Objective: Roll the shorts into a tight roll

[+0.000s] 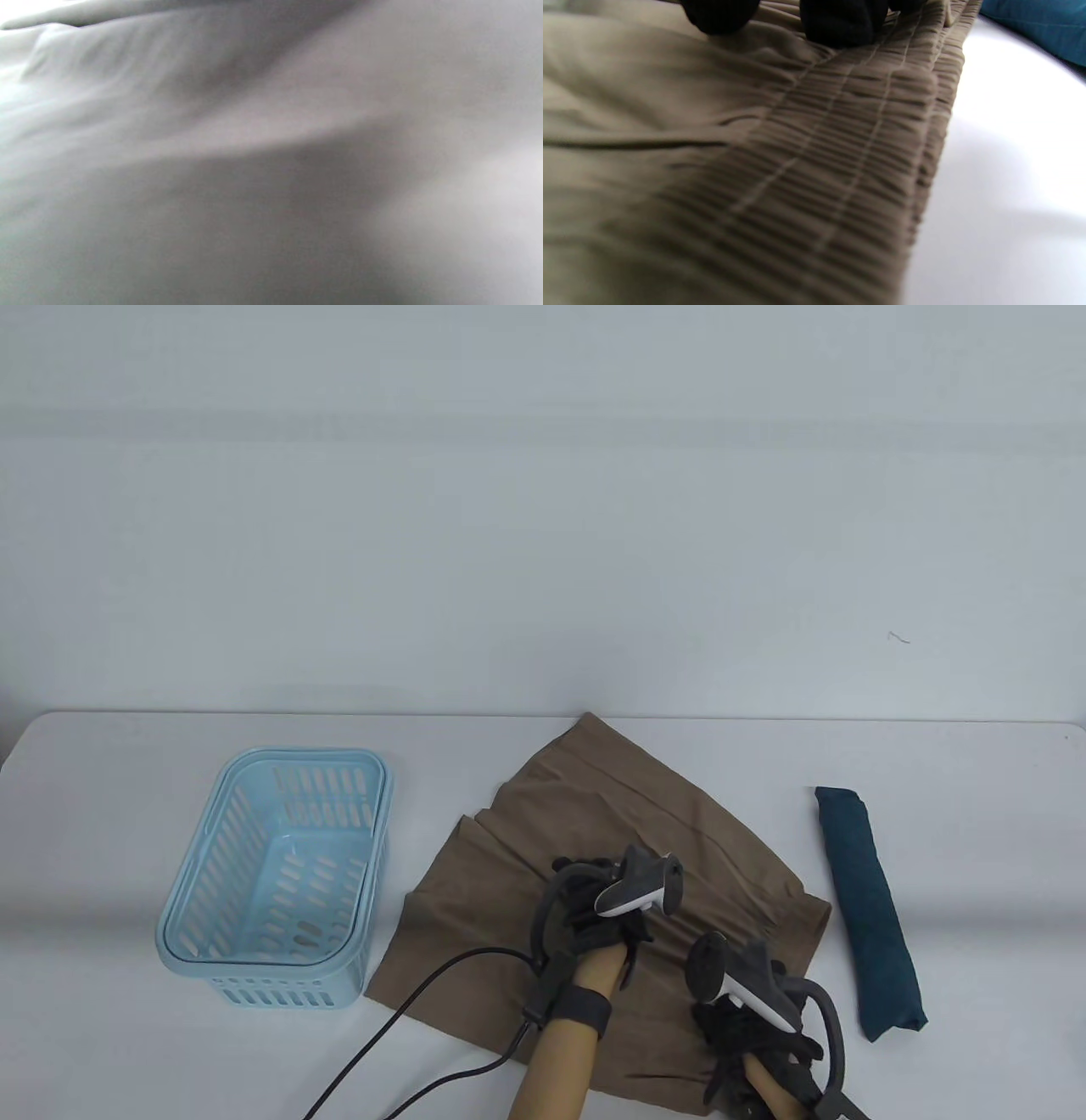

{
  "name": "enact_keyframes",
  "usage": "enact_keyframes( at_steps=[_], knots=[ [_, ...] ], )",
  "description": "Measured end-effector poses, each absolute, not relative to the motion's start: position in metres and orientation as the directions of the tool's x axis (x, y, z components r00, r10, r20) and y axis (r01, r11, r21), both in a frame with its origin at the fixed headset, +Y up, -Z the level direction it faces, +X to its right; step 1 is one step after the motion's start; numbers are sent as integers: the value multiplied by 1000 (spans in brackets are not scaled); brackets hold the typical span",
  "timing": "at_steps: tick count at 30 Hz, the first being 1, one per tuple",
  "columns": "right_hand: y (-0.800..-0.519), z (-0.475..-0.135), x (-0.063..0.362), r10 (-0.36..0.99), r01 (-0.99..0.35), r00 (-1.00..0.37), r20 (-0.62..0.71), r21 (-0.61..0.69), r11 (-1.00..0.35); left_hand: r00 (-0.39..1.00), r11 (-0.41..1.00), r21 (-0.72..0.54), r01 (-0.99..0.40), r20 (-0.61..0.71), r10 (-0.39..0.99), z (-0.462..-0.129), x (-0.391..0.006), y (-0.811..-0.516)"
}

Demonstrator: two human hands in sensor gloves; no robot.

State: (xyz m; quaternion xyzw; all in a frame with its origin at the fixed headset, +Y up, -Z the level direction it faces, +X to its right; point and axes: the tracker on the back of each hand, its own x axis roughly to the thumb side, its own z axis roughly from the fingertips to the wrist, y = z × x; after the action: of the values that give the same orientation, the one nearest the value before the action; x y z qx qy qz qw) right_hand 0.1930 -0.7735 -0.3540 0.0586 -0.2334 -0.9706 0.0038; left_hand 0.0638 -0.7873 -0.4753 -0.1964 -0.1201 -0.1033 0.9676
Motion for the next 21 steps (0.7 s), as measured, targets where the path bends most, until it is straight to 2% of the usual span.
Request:
enact_keyframes(
  at_steps=[13, 21],
  knots=[
    [-780, -379, 216, -43, -52, -978, -205, 439, -897, 965, 902, -382, 200, 236, -114, -477, 60, -787],
    [-783, -399, 225, -20, -77, -978, -210, 443, -893, 975, 903, -398, 163, 207, -84, -486, 55, -787]
  ],
)
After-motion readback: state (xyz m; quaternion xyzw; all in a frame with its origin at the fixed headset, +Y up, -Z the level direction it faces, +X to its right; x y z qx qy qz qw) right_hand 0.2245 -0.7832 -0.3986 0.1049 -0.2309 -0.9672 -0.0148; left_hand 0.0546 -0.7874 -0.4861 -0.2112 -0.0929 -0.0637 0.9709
